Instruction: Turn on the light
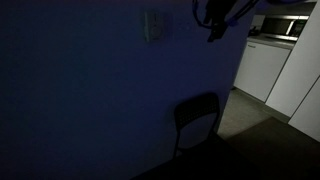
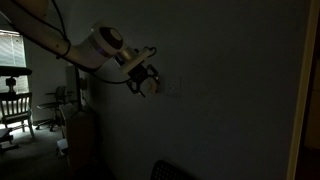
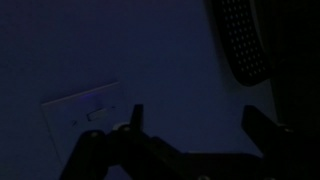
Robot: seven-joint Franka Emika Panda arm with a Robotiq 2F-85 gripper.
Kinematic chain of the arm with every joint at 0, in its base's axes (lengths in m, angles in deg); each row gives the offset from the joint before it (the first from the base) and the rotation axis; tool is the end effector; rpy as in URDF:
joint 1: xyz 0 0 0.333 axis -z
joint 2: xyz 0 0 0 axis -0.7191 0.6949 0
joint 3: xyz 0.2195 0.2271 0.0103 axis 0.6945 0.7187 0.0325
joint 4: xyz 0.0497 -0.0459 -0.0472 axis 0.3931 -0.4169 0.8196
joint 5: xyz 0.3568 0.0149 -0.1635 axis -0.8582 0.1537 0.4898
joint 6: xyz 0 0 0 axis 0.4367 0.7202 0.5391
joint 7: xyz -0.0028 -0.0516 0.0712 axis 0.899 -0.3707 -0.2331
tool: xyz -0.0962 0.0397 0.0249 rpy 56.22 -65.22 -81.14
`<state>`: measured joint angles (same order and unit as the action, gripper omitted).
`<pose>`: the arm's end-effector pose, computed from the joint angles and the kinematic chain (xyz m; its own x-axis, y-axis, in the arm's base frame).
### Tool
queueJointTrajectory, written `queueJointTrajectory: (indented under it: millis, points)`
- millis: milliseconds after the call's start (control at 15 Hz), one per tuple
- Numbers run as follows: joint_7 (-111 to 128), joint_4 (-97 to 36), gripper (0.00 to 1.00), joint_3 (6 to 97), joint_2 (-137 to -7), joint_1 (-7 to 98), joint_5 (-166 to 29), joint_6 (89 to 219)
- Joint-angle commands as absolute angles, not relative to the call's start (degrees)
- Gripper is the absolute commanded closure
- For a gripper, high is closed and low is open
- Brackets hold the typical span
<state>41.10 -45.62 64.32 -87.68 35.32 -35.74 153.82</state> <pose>0.5699 0.1964 0.5535 0.3718 0.9282 0.0124 0.7094 -0.2927 0.6412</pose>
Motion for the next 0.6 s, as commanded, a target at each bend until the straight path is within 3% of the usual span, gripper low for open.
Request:
queueJointTrajectory:
  millis: [0, 533]
  points:
    - [45.96, -42.70, 0.00, 63.95, -83.43, 36.32, -37.00, 156.77]
    - [60.71, -37.85, 0.00, 64.66, -76.38, 37.50, -46.85, 157.96]
